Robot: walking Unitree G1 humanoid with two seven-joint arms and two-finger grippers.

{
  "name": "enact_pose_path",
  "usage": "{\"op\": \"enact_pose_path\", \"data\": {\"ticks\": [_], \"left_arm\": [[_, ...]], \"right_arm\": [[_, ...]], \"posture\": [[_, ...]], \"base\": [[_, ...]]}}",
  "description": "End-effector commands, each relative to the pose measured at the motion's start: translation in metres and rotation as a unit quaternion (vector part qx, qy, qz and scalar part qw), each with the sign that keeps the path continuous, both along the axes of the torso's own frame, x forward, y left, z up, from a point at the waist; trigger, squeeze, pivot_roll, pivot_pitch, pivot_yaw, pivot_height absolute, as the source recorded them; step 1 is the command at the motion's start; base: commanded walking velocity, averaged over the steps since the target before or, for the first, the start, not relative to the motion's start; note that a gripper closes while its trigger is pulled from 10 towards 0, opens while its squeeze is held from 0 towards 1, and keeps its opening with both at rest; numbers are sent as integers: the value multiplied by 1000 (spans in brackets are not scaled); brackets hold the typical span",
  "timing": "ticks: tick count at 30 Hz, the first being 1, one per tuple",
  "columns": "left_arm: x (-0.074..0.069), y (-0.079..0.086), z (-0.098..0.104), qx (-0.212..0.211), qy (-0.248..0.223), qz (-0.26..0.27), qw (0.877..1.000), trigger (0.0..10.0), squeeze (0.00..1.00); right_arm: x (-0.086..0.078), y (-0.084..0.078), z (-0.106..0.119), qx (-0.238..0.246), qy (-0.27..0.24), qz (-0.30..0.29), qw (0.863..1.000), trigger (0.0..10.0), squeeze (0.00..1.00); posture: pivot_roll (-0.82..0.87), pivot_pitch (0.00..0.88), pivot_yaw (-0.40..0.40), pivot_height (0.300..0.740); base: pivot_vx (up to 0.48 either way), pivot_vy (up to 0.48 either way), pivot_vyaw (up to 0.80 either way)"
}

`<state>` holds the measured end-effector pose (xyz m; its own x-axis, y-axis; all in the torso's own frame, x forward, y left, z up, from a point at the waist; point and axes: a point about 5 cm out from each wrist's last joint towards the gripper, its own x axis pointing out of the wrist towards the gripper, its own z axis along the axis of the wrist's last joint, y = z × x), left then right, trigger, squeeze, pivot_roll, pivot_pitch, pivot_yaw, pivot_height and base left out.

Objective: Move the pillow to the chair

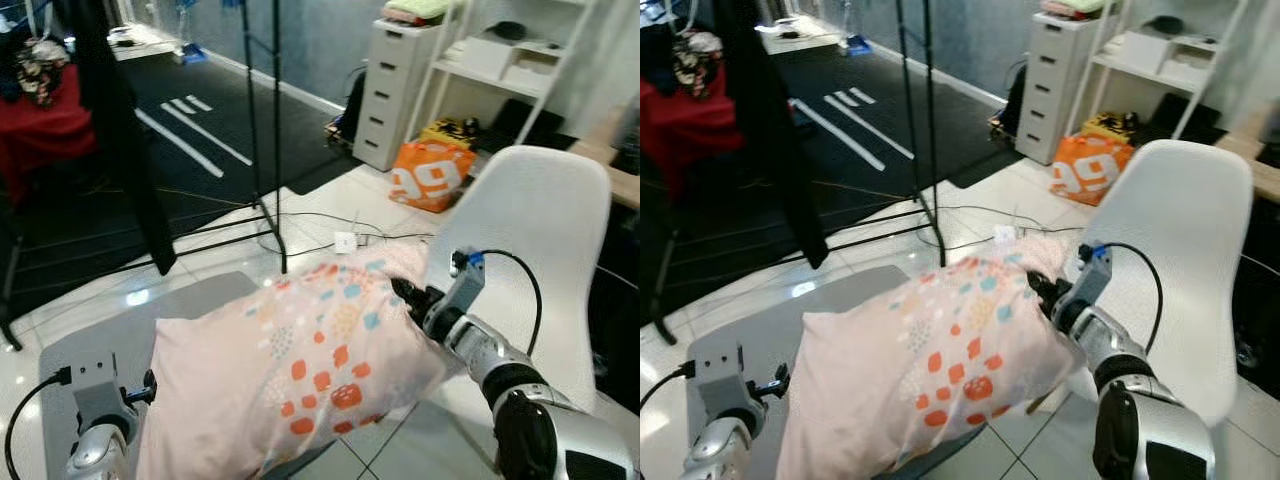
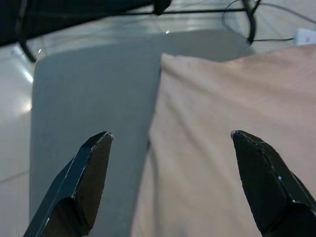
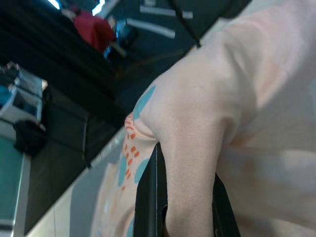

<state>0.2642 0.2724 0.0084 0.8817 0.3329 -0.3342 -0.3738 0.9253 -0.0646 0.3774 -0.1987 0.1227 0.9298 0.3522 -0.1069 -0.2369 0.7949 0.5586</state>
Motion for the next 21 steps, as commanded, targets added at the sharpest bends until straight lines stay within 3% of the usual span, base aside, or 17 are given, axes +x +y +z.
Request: {"op": "enact_pose_path", "data": {"ticks": [1, 5, 21], "left_arm": [[2, 1, 2, 4, -4, 2, 1000, 10000, 0], [4, -1, 4, 7, -12, 0, 1000, 10000, 0], [3, 2, 5, -1, -23, 3, 1000, 10000, 0]], "right_arm": [[12, -18, 42, 12, -89, -28, 996, 10000, 0], [16, -15, 58, 11, -117, -19, 993, 10000, 0], [21, -11, 75, 12, -147, -5, 989, 10000, 0]], "posture": [[-60, 73, -28, 731], [-64, 75, -29, 731], [-65, 81, -34, 731]], "base": [[0, 0, -719], [0, 0, -716], [0, 0, -716]]}}
